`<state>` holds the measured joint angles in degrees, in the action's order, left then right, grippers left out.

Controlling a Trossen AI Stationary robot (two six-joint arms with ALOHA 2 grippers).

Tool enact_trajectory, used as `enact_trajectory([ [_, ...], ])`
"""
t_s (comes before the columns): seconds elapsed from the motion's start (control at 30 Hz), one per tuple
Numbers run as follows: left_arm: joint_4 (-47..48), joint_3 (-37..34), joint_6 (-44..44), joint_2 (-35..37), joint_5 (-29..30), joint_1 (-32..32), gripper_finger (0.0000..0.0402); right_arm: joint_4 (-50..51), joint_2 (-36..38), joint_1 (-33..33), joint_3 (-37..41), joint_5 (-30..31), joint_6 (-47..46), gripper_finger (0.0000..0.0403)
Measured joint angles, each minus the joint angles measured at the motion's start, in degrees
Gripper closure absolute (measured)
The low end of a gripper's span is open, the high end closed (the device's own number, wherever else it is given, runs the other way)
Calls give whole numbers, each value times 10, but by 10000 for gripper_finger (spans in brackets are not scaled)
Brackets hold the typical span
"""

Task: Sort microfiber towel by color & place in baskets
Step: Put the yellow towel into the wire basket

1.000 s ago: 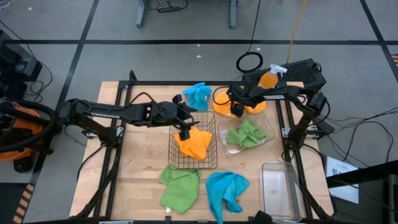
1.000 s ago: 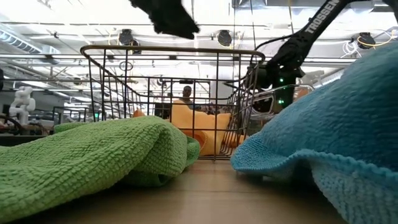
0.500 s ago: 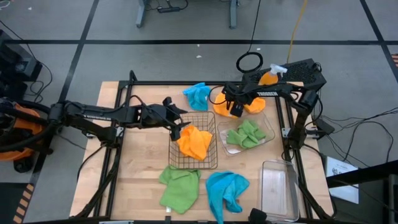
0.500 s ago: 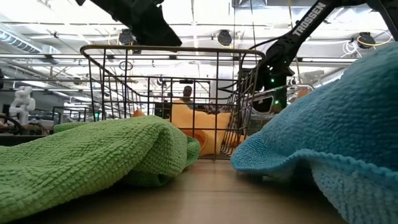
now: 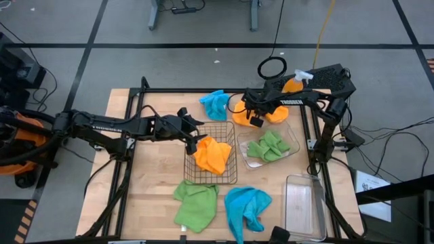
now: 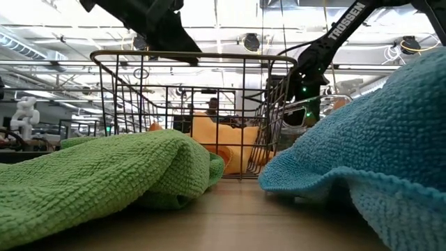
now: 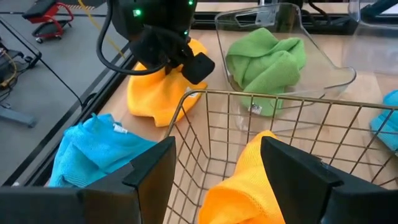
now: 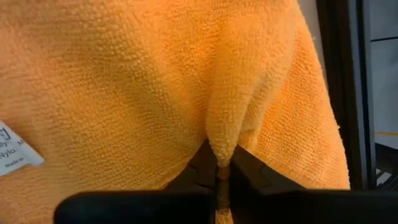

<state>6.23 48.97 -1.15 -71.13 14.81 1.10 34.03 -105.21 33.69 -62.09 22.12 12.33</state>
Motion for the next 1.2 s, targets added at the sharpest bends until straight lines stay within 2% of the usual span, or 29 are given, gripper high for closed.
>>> enact_trajectory([
  [0.13, -8, 0, 0, 0, 0, 0, 162, -5, 12, 0, 0, 0, 3, 398],
  [0.27, -18, 0, 0, 0, 0, 0, 162, -5, 60, 0, 0, -6, 3, 399],
  [0.47, -46, 1, 4, -7, 0, 0, 162, -6, 158, -4, 0, -80, -20, 400],
  [0.7, -130, 1, 20, -45, 1, 0, 162, -8, 261, -36, 0, -134, -32, 402],
  [0.97, -243, 1, 30, -66, 3, 9, 162, -9, 348, -90, 0, -134, -47, 402],
  [1.2, -354, 1, 47, -66, 3, 16, 159, -26, 394, -151, -1, -133, -58, 403],
])
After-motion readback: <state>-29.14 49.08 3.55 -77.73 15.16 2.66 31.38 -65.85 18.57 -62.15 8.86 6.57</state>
